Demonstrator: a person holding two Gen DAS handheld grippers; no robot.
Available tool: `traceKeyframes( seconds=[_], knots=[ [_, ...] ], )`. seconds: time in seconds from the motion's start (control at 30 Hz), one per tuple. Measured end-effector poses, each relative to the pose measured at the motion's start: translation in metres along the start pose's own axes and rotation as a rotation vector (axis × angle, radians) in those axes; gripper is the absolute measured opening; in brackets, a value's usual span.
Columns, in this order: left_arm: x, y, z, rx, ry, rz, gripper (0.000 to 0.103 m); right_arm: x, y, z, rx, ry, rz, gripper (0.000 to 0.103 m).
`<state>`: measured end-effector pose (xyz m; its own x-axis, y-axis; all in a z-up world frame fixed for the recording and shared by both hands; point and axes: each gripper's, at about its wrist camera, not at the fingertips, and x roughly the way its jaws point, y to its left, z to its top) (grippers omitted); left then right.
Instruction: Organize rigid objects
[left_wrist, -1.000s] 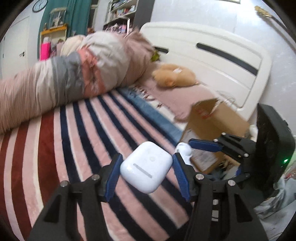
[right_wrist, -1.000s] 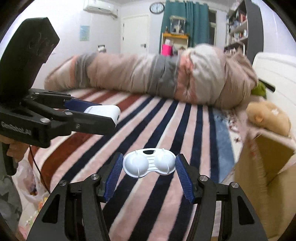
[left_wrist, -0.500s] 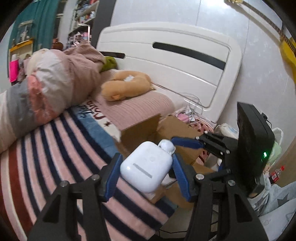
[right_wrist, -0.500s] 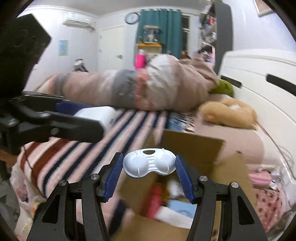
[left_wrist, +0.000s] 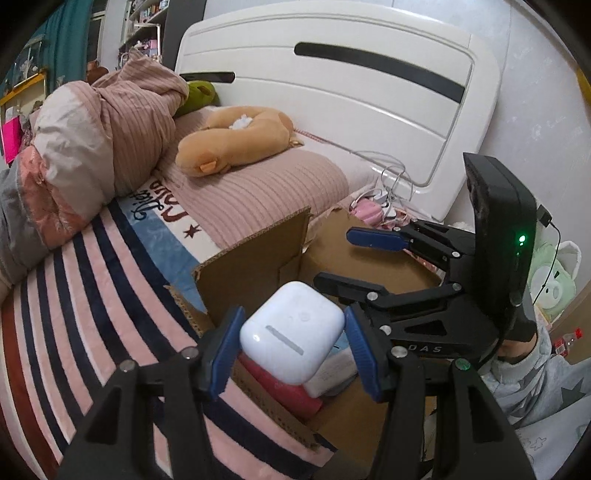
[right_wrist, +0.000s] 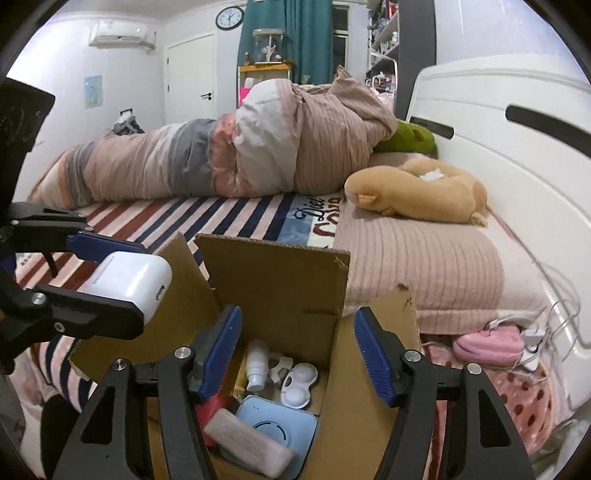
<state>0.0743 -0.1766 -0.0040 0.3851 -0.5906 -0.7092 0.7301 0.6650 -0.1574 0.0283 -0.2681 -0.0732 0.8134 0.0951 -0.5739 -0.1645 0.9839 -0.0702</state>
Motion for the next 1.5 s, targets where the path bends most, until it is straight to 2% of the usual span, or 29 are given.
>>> traceKeyframes(
  seconds=[0.13,0.2,0.33,0.5,0.6,0.67,0.7,0.9,0.97,1.03,1.17,1.5],
  knots=[
    [0.008,-0.001,0.0,0.009,0.021,0.005,0.054,0.002,-0.006,-0.004,0.019,0.005,0.011,0.06],
    [0.008,-0.001,0.002,0.008,0.016,0.008,0.065,0.003,-0.007,-0.004,0.017,0.008,0.01,0.06],
    [0.002,0.0,0.002,0.003,0.003,0.012,0.067,-0.001,-0.006,-0.005,0.012,0.005,0.006,0.06],
    [-0.02,0.001,-0.001,-0.005,-0.051,0.048,0.081,-0.006,-0.001,-0.002,0.007,-0.005,0.015,0.061],
    [-0.043,0.001,-0.006,-0.028,-0.113,0.109,0.091,-0.014,0.005,0.001,-0.022,-0.033,0.057,0.062],
    [-0.056,0.001,-0.01,-0.048,-0.154,0.167,0.095,-0.022,0.012,0.003,-0.053,-0.064,0.112,0.07],
    [-0.065,0.002,-0.014,-0.064,-0.183,0.205,0.102,-0.026,0.016,0.005,-0.072,-0.082,0.14,0.072],
    [-0.108,0.016,-0.04,-0.194,-0.303,0.383,0.102,-0.048,0.034,0.012,-0.131,-0.167,0.224,0.092],
    [-0.12,0.023,-0.05,-0.241,-0.335,0.436,0.102,-0.054,0.036,0.013,-0.13,-0.208,0.259,0.103],
    [-0.129,0.031,-0.061,-0.289,-0.361,0.492,0.102,-0.061,0.036,0.013,-0.116,-0.259,0.296,0.103],
    [-0.142,0.044,-0.082,-0.357,-0.384,0.561,0.102,-0.064,0.034,0.014,-0.08,-0.288,0.334,0.103],
    [-0.149,0.054,-0.097,-0.388,-0.389,0.614,0.102,-0.058,0.043,0.016,-0.073,-0.269,0.339,0.103]
  ],
)
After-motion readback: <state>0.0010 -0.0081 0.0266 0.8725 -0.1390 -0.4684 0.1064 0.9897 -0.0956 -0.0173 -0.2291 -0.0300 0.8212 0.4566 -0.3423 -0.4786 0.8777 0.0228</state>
